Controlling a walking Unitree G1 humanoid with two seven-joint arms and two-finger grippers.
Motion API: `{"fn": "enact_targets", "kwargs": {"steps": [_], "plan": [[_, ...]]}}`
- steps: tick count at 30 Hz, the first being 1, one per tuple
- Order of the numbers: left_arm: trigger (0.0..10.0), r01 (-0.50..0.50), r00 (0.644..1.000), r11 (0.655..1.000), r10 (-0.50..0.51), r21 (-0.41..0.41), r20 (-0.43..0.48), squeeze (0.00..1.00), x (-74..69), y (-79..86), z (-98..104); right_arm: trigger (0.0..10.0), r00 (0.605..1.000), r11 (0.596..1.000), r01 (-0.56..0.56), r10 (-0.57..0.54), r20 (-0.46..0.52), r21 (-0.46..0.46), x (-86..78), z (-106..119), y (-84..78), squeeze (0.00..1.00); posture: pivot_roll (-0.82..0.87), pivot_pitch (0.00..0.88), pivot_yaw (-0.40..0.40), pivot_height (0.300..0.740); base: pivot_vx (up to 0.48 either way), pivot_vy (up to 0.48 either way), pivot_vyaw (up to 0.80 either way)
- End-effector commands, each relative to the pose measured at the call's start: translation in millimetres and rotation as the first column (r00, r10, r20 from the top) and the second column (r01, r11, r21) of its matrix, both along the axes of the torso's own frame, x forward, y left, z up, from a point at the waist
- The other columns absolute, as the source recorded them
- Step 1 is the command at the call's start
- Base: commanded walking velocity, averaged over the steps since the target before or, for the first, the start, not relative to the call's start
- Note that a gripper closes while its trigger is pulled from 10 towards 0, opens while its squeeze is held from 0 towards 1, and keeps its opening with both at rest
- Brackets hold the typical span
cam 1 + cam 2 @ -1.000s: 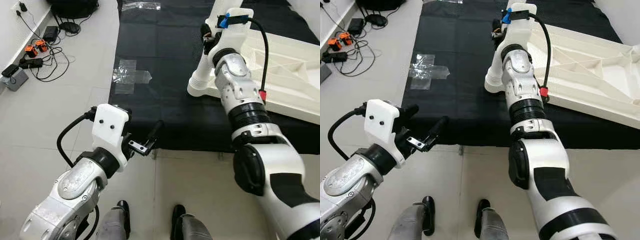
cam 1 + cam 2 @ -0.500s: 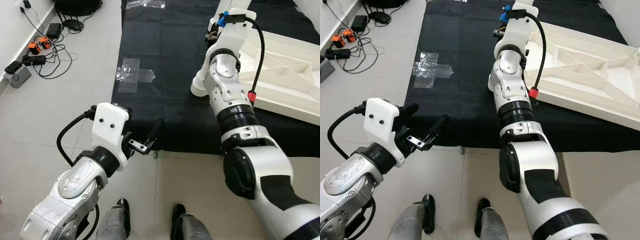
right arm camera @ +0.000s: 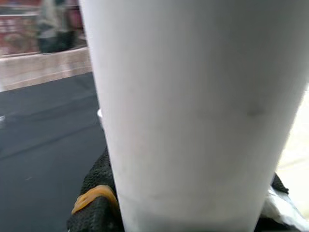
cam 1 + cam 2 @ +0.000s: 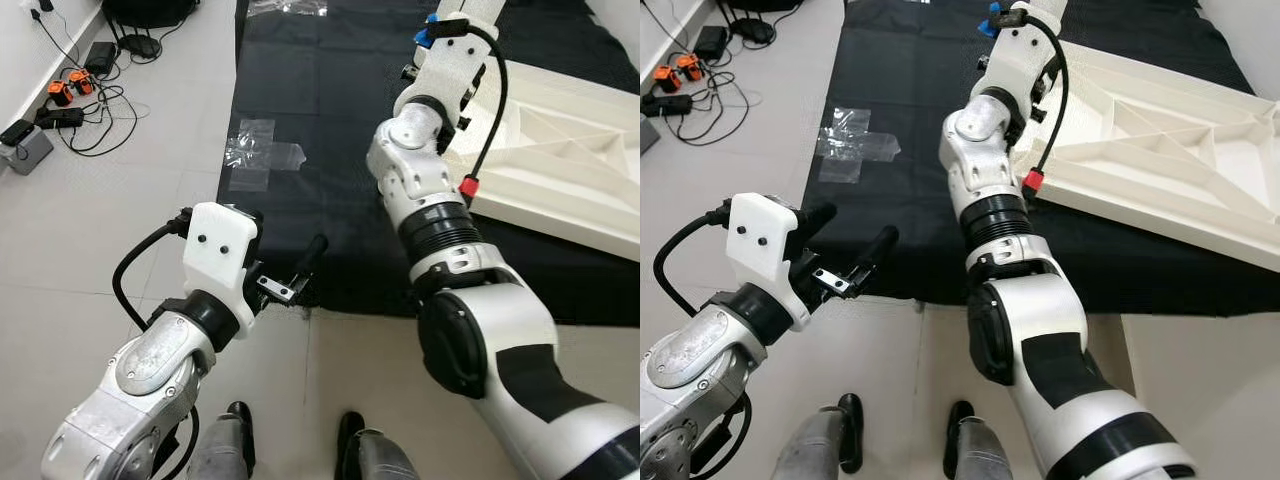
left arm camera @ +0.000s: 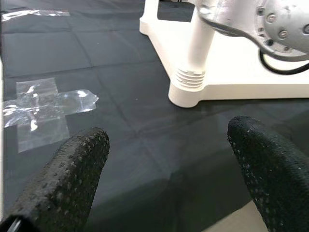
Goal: Building children table
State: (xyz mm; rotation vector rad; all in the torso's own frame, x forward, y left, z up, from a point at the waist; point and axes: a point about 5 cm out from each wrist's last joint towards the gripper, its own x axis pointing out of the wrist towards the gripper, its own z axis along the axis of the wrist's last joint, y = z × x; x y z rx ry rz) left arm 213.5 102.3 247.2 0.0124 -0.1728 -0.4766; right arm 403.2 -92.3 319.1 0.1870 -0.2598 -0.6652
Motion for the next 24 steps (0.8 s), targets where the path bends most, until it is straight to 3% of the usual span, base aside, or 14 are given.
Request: {"fn": "enact_targets", "kwargs": {"steps": [1,10,24], "plan": [[10.0,0.005,1.0,1.0,-0.005,0.0,-0.01,0.0,0.1,-2.1,-2,10.0,0.976,0.994,0.059,-0.038,-0.212,0.095,2.3,-54,-6.9,0.0,0.12,0.322,-0.086,0.74,0.0,0.0,0.0],[10.0,0.0,1.0,1.0,0.0,0.0,0.001,0.0,0.5,-3.8,1,10.0,0.948,0.946,0.267,-0.225,-0.224,0.182,-8.8,-52,3.3,0.0,0.18,0.33,-0.091,0.74,0.0,0.0,0.0],[10.0,0.01,1.0,1.0,-0.01,-0.009,-0.003,0.0,-2.1,-5.5,2,10.0,0.954,0.945,0.263,-0.225,-0.198,0.196,-10.8,-39,16.6,0.0,0.17,0.322,-0.101,0.74,0.0,0.0,0.0]]}}
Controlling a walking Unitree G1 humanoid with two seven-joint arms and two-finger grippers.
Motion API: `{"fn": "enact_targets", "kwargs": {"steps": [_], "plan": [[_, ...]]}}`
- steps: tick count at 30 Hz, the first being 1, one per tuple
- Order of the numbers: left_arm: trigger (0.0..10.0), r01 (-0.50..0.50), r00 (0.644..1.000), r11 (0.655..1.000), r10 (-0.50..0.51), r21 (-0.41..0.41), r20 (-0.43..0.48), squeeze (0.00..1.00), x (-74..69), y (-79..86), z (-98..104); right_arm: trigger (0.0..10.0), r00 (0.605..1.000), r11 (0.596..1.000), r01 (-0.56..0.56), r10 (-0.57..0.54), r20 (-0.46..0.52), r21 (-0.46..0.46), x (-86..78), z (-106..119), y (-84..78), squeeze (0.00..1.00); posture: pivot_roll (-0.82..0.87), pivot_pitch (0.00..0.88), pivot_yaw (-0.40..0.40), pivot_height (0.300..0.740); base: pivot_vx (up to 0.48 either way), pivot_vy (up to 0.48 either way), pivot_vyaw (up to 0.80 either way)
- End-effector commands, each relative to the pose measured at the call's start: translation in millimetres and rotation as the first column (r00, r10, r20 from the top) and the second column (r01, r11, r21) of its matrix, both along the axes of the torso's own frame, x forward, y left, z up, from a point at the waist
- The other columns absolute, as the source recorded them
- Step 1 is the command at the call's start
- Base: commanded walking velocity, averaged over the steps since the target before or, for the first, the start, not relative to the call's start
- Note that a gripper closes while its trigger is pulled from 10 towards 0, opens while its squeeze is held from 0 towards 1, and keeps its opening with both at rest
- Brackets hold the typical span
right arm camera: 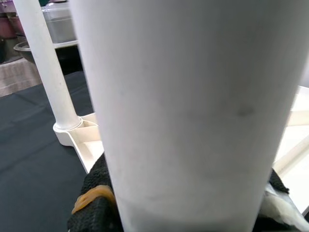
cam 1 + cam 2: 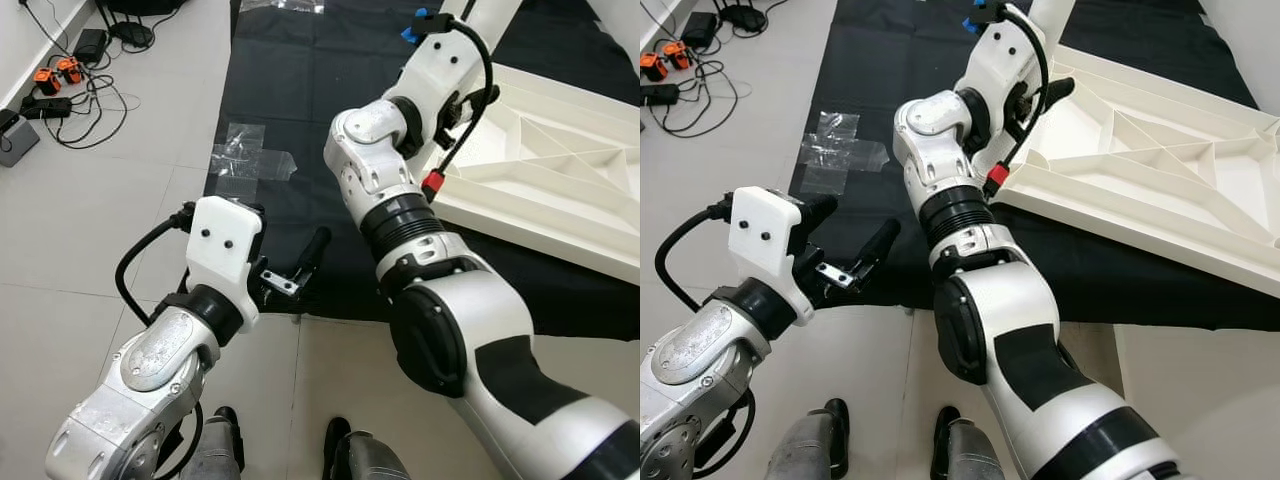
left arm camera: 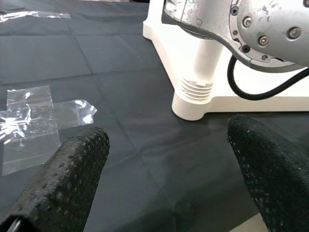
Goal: Building children table
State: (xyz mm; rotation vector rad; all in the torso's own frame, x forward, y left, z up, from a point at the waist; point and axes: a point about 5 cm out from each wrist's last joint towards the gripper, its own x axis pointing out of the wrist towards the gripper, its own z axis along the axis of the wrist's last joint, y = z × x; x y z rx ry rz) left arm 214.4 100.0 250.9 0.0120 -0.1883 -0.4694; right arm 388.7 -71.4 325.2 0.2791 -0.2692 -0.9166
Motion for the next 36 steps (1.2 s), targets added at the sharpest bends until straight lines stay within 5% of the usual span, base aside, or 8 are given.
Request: {"fn": "enact_targets", "kwargs": {"steps": [1,16,17,24,25,27,28,36], "plan": [[10.0,0.032,0.999,0.999,-0.032,-0.006,-0.022,0.0,-4.0,-4.8,-3,10.0,0.983,0.992,0.018,0.005,-0.182,0.125,3.6,-45,-4.9,0.0,0.17,0.322,-0.101,0.74,0.0,0.0,0.0],[10.0,0.179,0.981,0.984,-0.178,0.002,-0.073,0.0,-15.7,-18.6,-12,10.0,0.986,0.991,0.008,0.015,-0.167,0.137,3.3,-43,-1.0,0.0,0.17,0.313,-0.1,0.74,0.0,0.0,0.0],[10.0,0.178,0.981,0.984,-0.177,0.002,-0.073,0.0,-15.8,-18.4,-12,10.0,0.987,0.99,0.006,0.017,-0.163,0.137,3.3,-43,-0.9,1.0,0.17,0.313,-0.1,0.74,0.0,0.0,0.0],[10.0,0.174,0.982,0.985,-0.173,0.007,-0.076,0.0,-16.3,-17.6,-13,10.0,0.989,0.99,0.005,0.016,-0.15,0.14,3.0,-42,-0.5,1.0,0.17,0.309,-0.1,0.74,0.0,0.0,0.0],[10.0,0.169,0.983,0.986,-0.168,0.007,-0.076,0.0,-16.1,-17.0,-13,10.0,0.989,0.99,0.004,0.016,-0.146,0.139,3.0,-41,-0.5,0.33,0.17,0.307,-0.1,0.74,0.0,0.0,0.0],[10.0,0.169,0.983,0.986,-0.168,0.007,-0.076,0.0,-16.1,-17.0,-13,10.0,0.989,0.99,0.004,0.016,-0.146,0.139,3.0,-41,-0.5,0.33,0.17,0.307,-0.1,0.74,0.0,0.0,0.0],[10.0,0.163,0.984,0.987,-0.162,0.009,-0.076,0.0,-15.6,-16.4,-14,10.0,0.99,0.989,-0.008,0.028,-0.135,0.146,3.3,-40,-0.1,0.0,0.17,0.307,-0.1,0.74,0.0,0.0,0.0],[10.0,0.152,0.986,0.988,-0.15,0.014,-0.07,0.0,-14.7,-15.3,-14,10.0,0.996,0.986,-0.056,0.067,-0.064,0.159,2.4,-28,5.8,0.0,0.16,0.307,-0.1,0.74,0.0,0.0,0.0]]}}
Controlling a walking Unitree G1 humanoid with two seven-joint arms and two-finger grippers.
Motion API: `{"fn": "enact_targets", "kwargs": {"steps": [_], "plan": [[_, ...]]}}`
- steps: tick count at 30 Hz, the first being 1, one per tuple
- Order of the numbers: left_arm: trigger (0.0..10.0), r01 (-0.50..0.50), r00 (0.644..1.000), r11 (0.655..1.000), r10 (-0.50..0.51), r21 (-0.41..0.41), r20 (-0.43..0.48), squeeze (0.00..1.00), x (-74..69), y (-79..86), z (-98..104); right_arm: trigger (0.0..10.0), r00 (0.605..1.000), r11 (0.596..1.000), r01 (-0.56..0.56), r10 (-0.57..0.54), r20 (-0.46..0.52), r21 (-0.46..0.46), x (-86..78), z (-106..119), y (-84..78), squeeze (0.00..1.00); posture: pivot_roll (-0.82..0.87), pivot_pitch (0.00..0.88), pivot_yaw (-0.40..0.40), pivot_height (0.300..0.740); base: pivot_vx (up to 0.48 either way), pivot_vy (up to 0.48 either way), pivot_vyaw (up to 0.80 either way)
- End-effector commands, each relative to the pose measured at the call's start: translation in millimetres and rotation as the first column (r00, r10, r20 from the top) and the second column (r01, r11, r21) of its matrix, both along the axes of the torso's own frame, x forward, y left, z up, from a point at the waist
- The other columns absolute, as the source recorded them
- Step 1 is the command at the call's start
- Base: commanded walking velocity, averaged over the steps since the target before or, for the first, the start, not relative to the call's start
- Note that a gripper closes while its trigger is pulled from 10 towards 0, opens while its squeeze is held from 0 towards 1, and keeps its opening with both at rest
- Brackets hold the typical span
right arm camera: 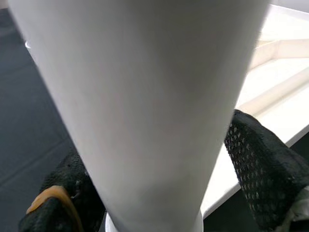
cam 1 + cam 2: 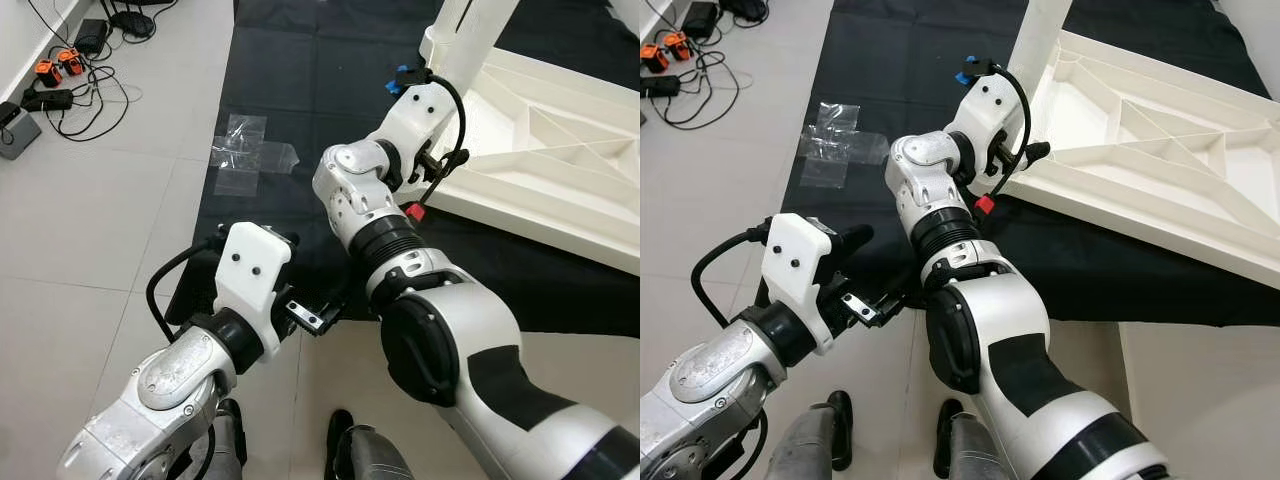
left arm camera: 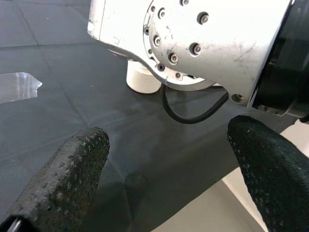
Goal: Building children table
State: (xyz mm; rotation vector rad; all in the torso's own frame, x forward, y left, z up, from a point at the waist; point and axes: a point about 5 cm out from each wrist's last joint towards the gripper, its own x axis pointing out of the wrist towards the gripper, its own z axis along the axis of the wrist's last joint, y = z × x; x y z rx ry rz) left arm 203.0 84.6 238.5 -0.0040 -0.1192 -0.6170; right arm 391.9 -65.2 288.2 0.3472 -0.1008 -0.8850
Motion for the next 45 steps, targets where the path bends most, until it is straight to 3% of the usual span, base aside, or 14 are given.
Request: {"fn": "enact_targets", "kwargs": {"steps": [1,3,4,8,9,11,12,19,29,33,41,45], "plan": [[10.0,0.005,1.0,1.0,-0.005,0.005,0.0,0.0,-3.3,0.1,-1,10.0,0.999,0.999,0.005,-0.006,0.041,0.035,-0.8,9,-0.4,0.0,0.16,0.307,-0.1,0.74,0.0,0.0,0.0],[10.0,0.004,1.0,1.0,-0.004,0.005,0.0,0.0,-3.2,0.3,-1,10.0,0.999,0.999,0.0,-0.002,0.051,0.041,-1.0,10,0.2,0.0,0.16,0.307,-0.1,0.74,0.0,0.0,0.0],[10.0,0.0,1.0,1.0,0.0,0.006,0.001,0.0,-2.1,1.2,-1,10.0,0.996,0.999,-0.021,0.018,0.084,0.039,-1.4,15,1.8,1.0,0.16,0.308,-0.098,0.74,0.0,0.0,0.0],[10.0,-0.002,1.0,1.0,0.002,0.007,0.002,0.0,-1.3,1.8,-2,10.0,0.995,0.999,-0.032,0.029,0.099,0.033,-1.7,18,3.2,1.0,0.15,0.307,-0.098,0.74,0.0,0.0,0.0],[10.0,-0.003,1.0,1.0,0.003,0.007,0.003,0.0,-1.1,1.9,-2,10.0,0.994,0.999,-0.042,0.038,0.103,0.035,-1.9,18,4.4,0.8,0.15,0.306,-0.096,0.74,0.0,0.0,0.0],[10.0,-0.004,1.0,1.0,0.004,0.007,0.004,0.0,-0.9,1.9,-2,10.0,0.993,0.998,-0.048,0.044,0.106,0.036,-2.0,18,5.2,0.8,0.15,0.306,-0.096,0.74,0.0,0.0,0.0],[10.0,-0.004,1.0,1.0,0.004,0.007,0.006,0.0,-0.9,1.9,-1,10.0,0.992,0.998,-0.048,0.044,0.115,0.03,-2.6,19,5.7,0.0,0.15,0.305,-0.095,0.74,0.0,0.0,0.0],[10.0,-0.008,1.0,1.0,0.008,0.011,0.012,0.0,2.7,2.9,-2,10.0,0.976,0.995,-0.102,0.1,0.195,0.001,-5.8,27,7.1,0.0,0.15,0.295,-0.091,0.74,0.0,0.0,0.0],[10.0,-0.014,1.0,1.0,0.014,0.015,0.02,0.0,5.3,4.3,-2,10.0,0.958,0.986,-0.162,0.169,0.232,-0.049,-9.4,27,2.8,0.0,0.14,0.278,-0.088,0.74,0.0,0.0,0.0],[10.0,-0.018,1.0,1.0,0.017,0.019,0.024,0.0,7.8,6.1,-3,10.0,0.931,0.963,-0.237,0.263,0.255,-0.126,-14.8,26,0.4,0.0,0.14,0.268,-0.085,0.74,0.0,0.0,0.0],[10.0,-0.02,0.999,1.0,0.02,0.024,0.026,0.0,9.3,7.6,-4,10.0,0.91,0.935,-0.307,0.343,0.233,-0.178,-17.5,19,-7.9,0.0,0.13,0.261,-0.082,0.74,0.0,0.0,0.0],[10.0,-0.022,0.999,0.999,0.021,0.025,0.028,0.0,10.1,8.4,-5,10.0,0.869,0.89,-0.399,0.443,0.218,-0.22,-20.7,17,-10.3,0.0,0.13,0.257,-0.082,0.74,0.0,0.0,0.0]]}}
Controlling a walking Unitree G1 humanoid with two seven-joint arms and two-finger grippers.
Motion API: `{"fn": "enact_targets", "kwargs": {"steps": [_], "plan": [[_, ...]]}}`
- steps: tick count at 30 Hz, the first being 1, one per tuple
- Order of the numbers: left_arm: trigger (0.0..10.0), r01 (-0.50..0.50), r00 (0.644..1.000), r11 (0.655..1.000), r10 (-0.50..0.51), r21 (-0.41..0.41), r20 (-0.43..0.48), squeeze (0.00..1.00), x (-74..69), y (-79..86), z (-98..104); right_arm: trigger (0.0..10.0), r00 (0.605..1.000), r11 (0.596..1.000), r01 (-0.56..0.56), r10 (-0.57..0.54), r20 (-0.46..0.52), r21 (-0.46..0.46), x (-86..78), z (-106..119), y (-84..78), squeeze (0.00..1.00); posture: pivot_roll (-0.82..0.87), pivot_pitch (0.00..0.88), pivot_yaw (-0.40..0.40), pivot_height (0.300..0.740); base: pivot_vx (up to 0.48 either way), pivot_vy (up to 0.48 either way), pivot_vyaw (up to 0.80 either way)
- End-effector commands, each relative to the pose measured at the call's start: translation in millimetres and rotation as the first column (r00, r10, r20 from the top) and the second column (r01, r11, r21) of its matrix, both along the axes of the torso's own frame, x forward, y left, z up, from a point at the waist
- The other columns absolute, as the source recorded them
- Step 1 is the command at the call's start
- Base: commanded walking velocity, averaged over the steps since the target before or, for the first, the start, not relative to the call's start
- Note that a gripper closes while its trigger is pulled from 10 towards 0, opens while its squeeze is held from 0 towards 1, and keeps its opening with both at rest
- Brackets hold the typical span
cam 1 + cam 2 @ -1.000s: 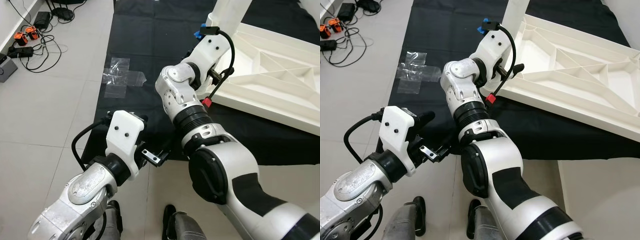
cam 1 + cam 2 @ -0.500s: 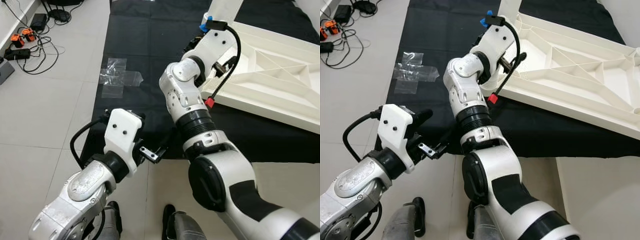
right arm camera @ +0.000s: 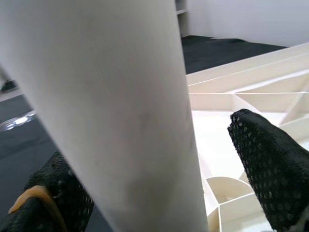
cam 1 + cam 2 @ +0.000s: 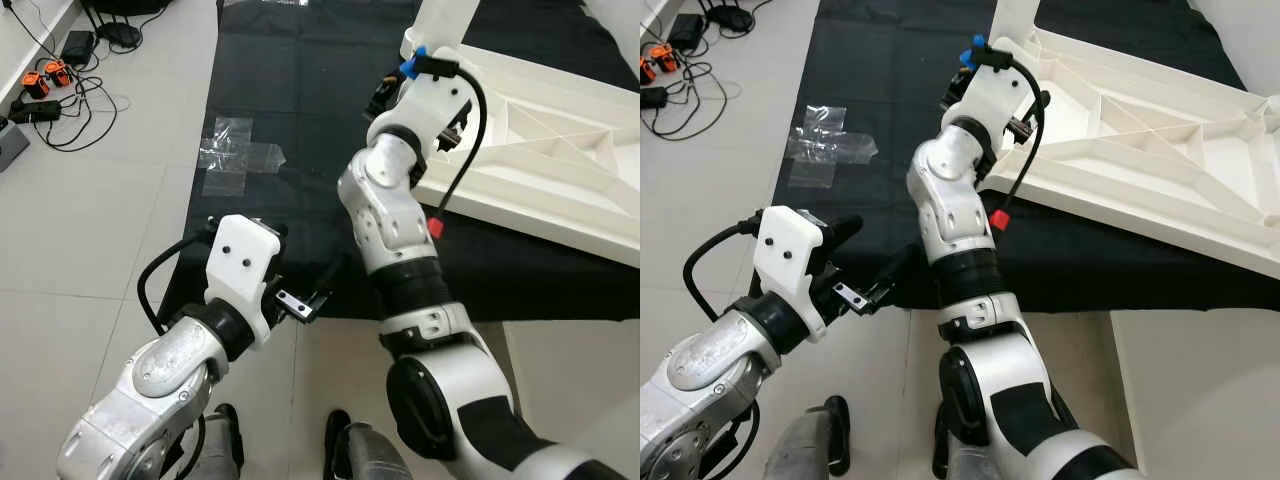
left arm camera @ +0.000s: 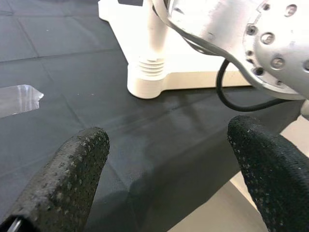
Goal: Building children table
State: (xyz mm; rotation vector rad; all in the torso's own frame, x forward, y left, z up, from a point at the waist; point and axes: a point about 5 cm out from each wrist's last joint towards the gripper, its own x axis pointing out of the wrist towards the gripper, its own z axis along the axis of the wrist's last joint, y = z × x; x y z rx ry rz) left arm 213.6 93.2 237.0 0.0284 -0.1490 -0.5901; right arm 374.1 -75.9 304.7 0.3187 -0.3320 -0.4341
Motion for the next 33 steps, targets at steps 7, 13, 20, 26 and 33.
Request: {"fn": "enact_targets", "kwargs": {"steps": [7,13,20,26,33], "plan": [[10.0,0.006,1.0,1.0,-0.006,0.009,-0.008,0.0,0.1,0.1,-4,10.0,0.997,0.995,-0.081,0.081,0.006,-0.054,-8.6,-1,-4.0,0.0,0.13,0.254,-0.083,0.74,0.0,0.0,0.0],[10.0,-0.001,1.0,1.0,0.001,0.01,-0.004,0.0,1.7,2.1,-5,10.0,0.985,0.978,-0.17,0.172,0.005,-0.118,-11.3,-1,-8.5,0.0,0.13,0.251,-0.081,0.74,0.0,0.0,0.0],[10.0,-0.003,1.0,1.0,0.003,0.012,0.001,0.0,2.5,3.3,-5,10.0,0.971,0.957,-0.24,0.239,-0.022,-0.161,-13.3,-7,-19.8,0.0,0.13,0.248,-0.08,0.74,0.0,0.0,0.0],[10.0,-0.004,1.0,1.0,0.004,0.012,0.0,0.0,3.2,3.9,-6,10.0,0.955,0.937,-0.297,0.296,-0.034,-0.183,-15.4,-11,-21.5,0.0,0.12,0.244,-0.079,0.74,0.0,0.0,0.0],[10.0,-0.003,1.0,1.0,0.003,0.016,0.0,0.0,3.6,4.6,-8,10.0,0.929,0.905,-0.368,0.366,-0.049,-0.215,-22.5,-18,-25.0,0.0,0.12,0.229,-0.074,0.74,0.0,0.0,0.0]]}}
